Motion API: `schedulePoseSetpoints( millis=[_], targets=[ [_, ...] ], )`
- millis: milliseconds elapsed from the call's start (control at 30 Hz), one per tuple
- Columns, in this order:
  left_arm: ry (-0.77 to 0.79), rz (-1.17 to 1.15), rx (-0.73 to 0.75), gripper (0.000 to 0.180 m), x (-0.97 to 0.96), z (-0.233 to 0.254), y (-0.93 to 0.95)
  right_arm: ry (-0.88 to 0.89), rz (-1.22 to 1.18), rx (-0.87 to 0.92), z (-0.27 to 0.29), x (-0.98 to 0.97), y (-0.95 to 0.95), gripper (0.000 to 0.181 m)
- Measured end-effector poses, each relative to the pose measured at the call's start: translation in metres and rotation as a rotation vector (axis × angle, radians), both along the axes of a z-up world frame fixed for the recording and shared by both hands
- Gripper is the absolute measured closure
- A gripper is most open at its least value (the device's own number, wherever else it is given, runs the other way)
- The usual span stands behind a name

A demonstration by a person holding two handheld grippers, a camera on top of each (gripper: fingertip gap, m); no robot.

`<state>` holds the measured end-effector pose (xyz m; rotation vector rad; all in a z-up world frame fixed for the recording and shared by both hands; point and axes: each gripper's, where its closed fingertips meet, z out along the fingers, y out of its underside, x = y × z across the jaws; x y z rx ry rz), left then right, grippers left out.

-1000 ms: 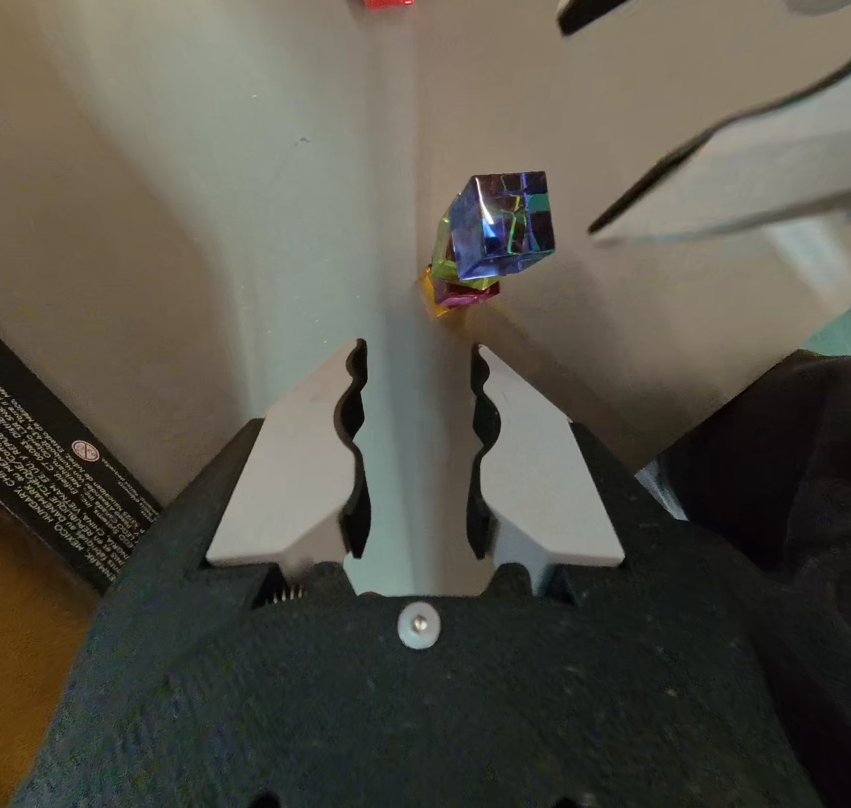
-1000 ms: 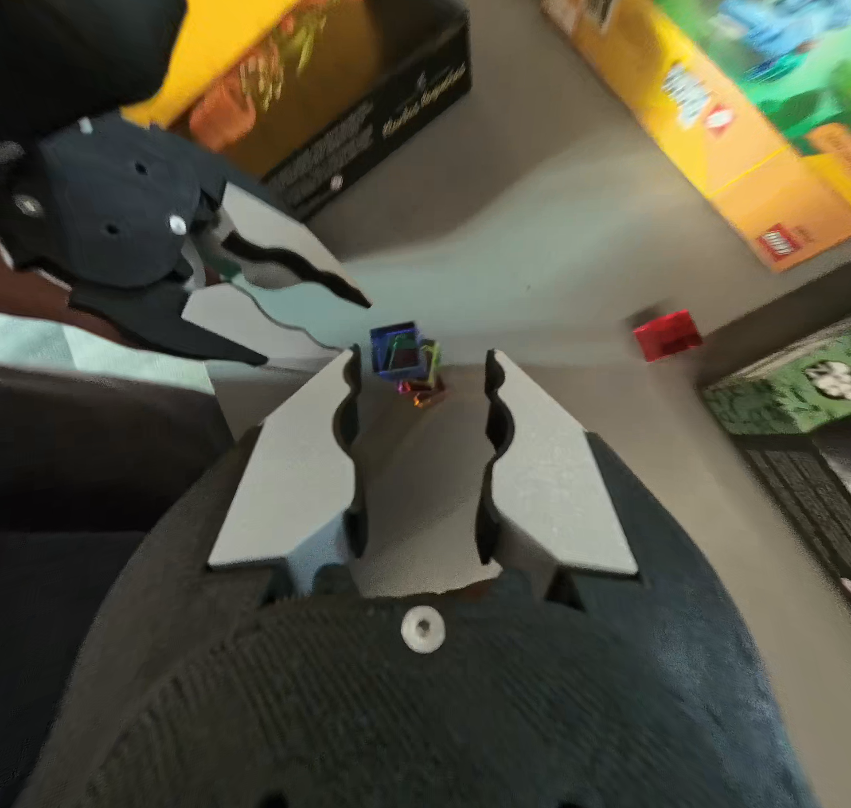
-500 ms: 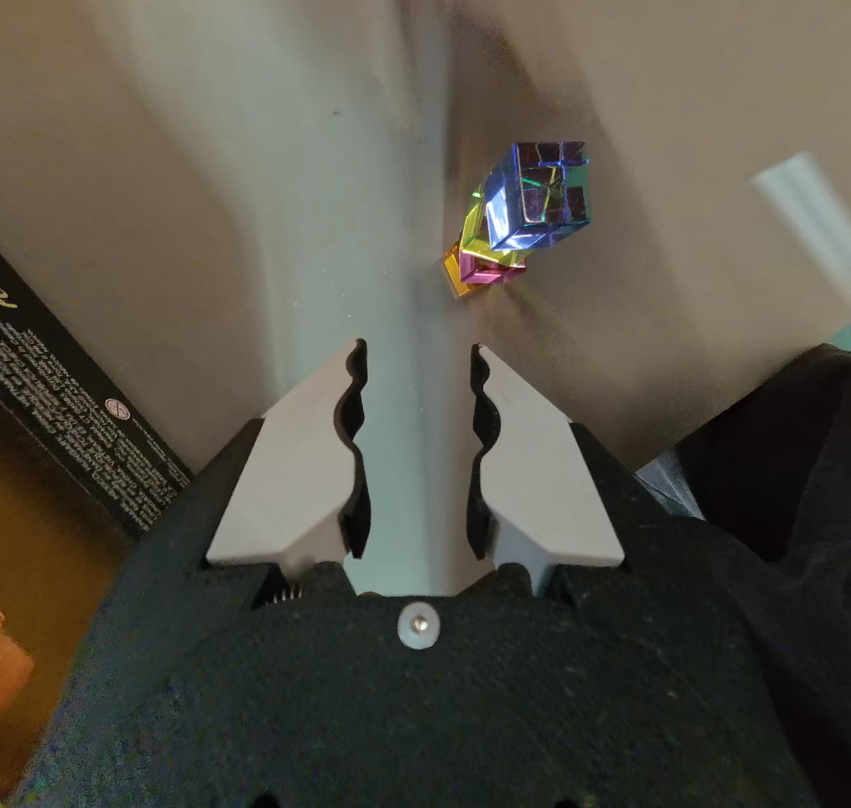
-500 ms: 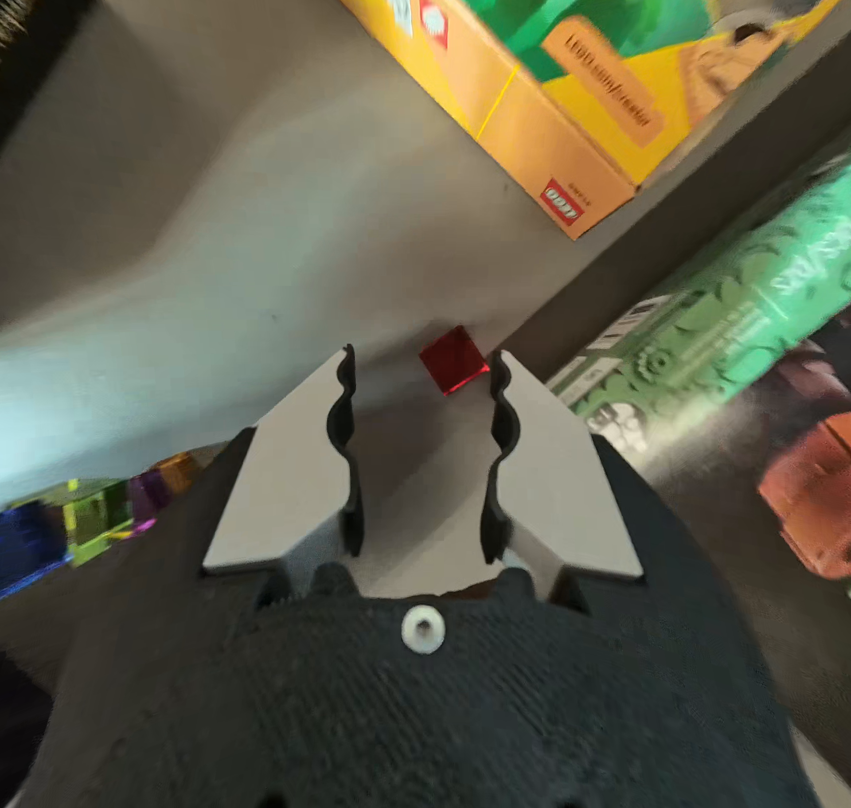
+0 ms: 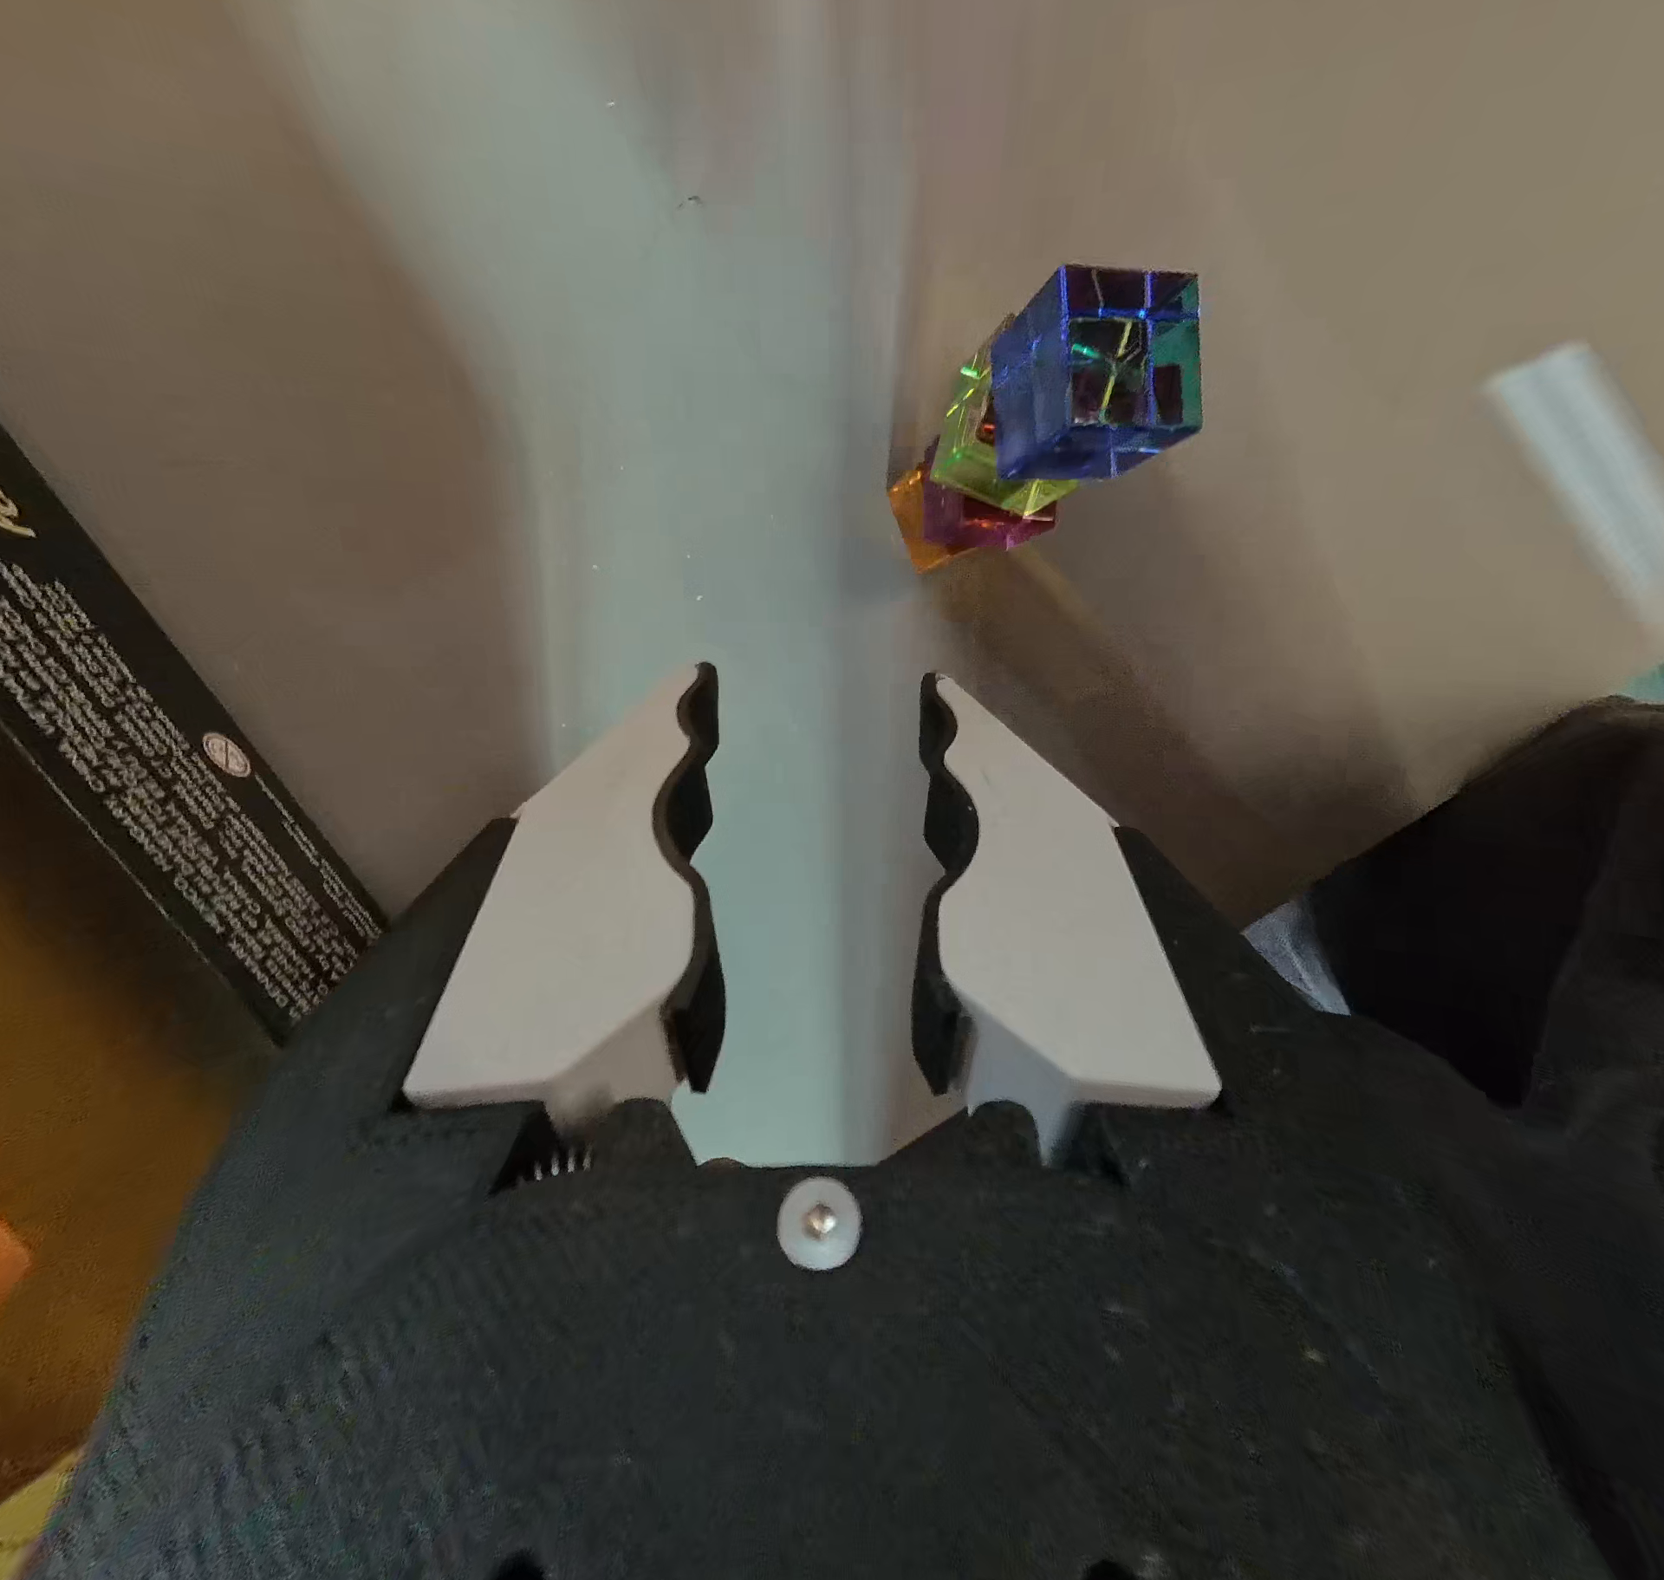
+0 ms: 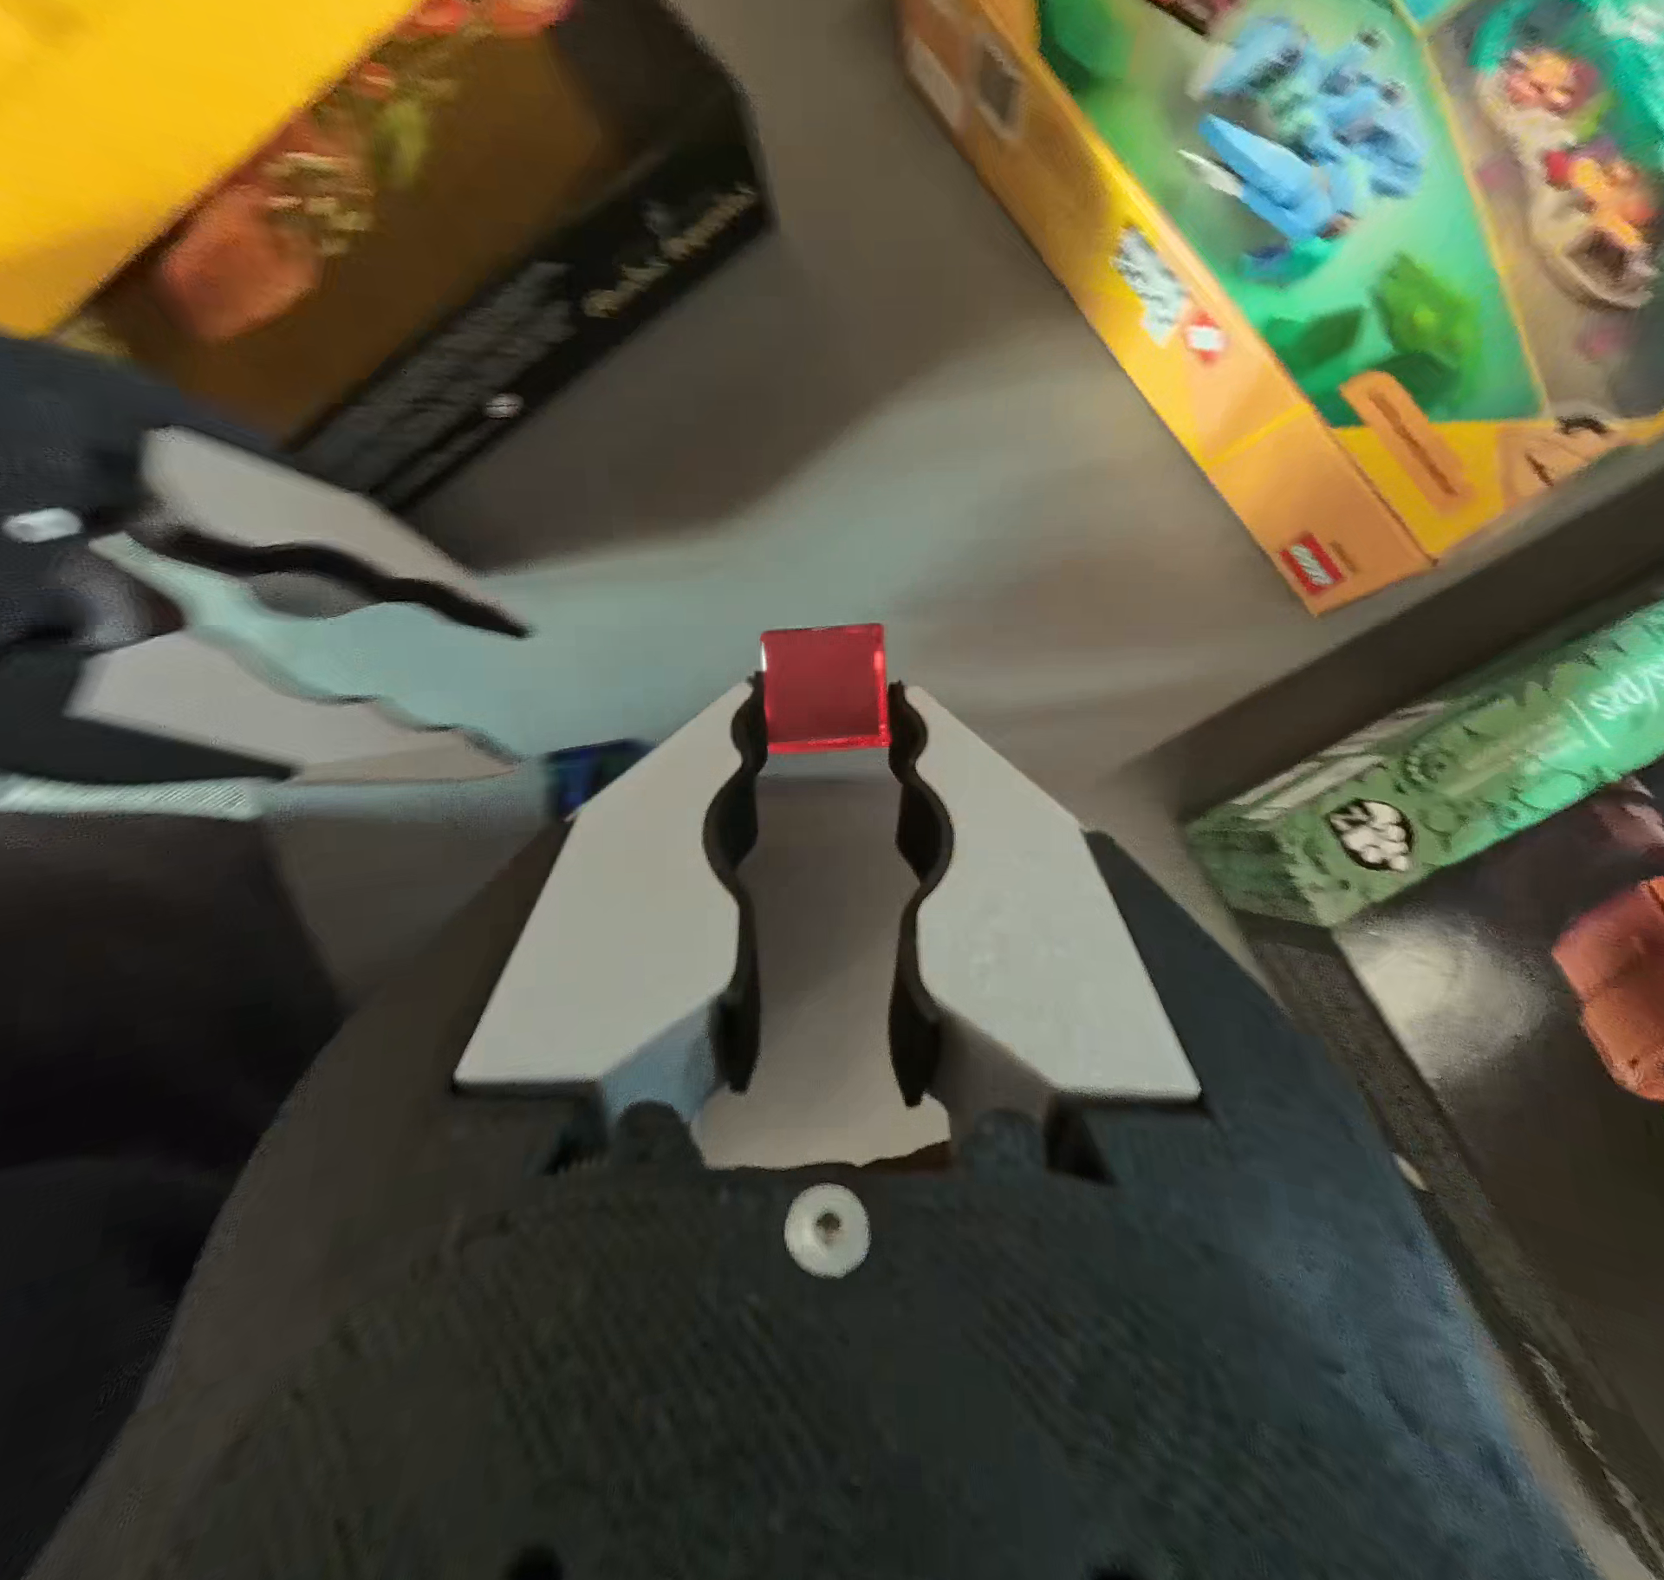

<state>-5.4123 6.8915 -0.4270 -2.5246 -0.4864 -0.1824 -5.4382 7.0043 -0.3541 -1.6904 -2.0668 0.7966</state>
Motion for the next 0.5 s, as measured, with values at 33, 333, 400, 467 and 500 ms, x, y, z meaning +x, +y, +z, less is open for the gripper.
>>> schedulePoseSetpoints(
  millis=[33, 333, 400, 467, 500],
  targets=[
    [-0.001, -0.004, 0.003, 0.138, 0.000, 0.000, 0.002, 0.002, 0.036, -0.012, 0.008, 0.007, -0.013, 0.156],
    [0.022, -0.045, 0.014, 0.138, -0.003, 0.005, 0.014, -0.130, 0.234, 0.063, -0.006, 0.040, -0.063, 0.156],
    [0.025, -0.050, 0.011, 0.138, -0.002, 0.006, 0.012, -0.135, 0.232, 0.088, -0.009, 0.041, -0.061, 0.156],
    [0.029, -0.052, 0.005, 0.138, -0.002, 0.005, 0.008, -0.119, 0.212, 0.076, -0.006, 0.041, -0.059, 0.139],
    [0.029, -0.050, 0.004, 0.138, -0.002, 0.005, 0.006, -0.111, 0.193, 0.053, -0.004, 0.042, -0.059, 0.126]
  ],
)
